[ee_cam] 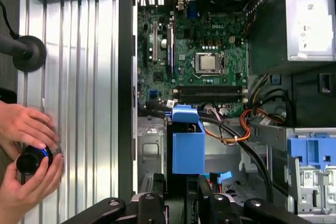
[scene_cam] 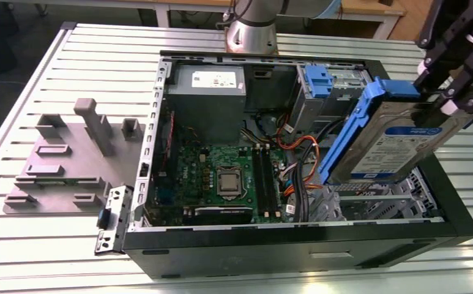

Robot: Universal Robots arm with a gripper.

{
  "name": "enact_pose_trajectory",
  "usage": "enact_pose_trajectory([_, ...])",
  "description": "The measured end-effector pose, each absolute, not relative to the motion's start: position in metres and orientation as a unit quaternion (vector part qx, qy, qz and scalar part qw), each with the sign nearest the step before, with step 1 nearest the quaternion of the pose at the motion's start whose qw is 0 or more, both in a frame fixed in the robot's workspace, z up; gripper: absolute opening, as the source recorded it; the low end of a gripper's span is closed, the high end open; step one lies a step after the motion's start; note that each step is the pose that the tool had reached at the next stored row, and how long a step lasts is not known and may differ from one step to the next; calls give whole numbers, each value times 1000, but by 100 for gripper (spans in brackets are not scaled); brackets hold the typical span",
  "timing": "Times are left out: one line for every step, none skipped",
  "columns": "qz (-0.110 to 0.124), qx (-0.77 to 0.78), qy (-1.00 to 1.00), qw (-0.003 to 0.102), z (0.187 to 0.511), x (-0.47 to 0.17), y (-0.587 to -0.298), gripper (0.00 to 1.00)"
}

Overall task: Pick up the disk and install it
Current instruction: 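Pick up the disk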

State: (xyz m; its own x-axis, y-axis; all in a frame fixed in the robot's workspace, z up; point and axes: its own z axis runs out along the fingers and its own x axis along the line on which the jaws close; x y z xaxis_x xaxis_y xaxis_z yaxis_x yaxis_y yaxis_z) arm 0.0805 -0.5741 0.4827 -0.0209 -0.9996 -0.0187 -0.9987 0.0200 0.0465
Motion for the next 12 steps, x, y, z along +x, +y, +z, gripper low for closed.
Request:
enact_pose_trajectory([-23, 700, -714, 10, 483, 84, -574, 35])
enact_pose_trajectory([-23, 700, -714, 10, 483, 87, -574, 35])
enact_pose_trajectory([-24, 700, -714, 10, 483, 91, -574, 35])
enact_pose_trajectory([-24, 700, -714, 10, 483, 94, -574, 35])
enact_pose_trajectory([-24, 700, -714, 10, 482, 96, -574, 35])
enact_pose_trajectory([-24, 700, -714, 10, 482, 99, -574, 35])
enact_pose_trajectory([-24, 700, -714, 10, 482, 101, -574, 35])
enact_pose_trajectory([-24, 700, -714, 10, 481, 102, -574, 35])
enact_pose_trajectory([-24, 700, -714, 10, 480, 103, -574, 35])
enact_pose_trajectory([-24, 700, -714, 10, 479, 104, -574, 35])
enact_pose_trajectory([-24, 700, -714, 10, 478, 105, -574, 35])
enact_pose_trajectory([-24, 700, -714, 10, 477, 106, -574, 35])
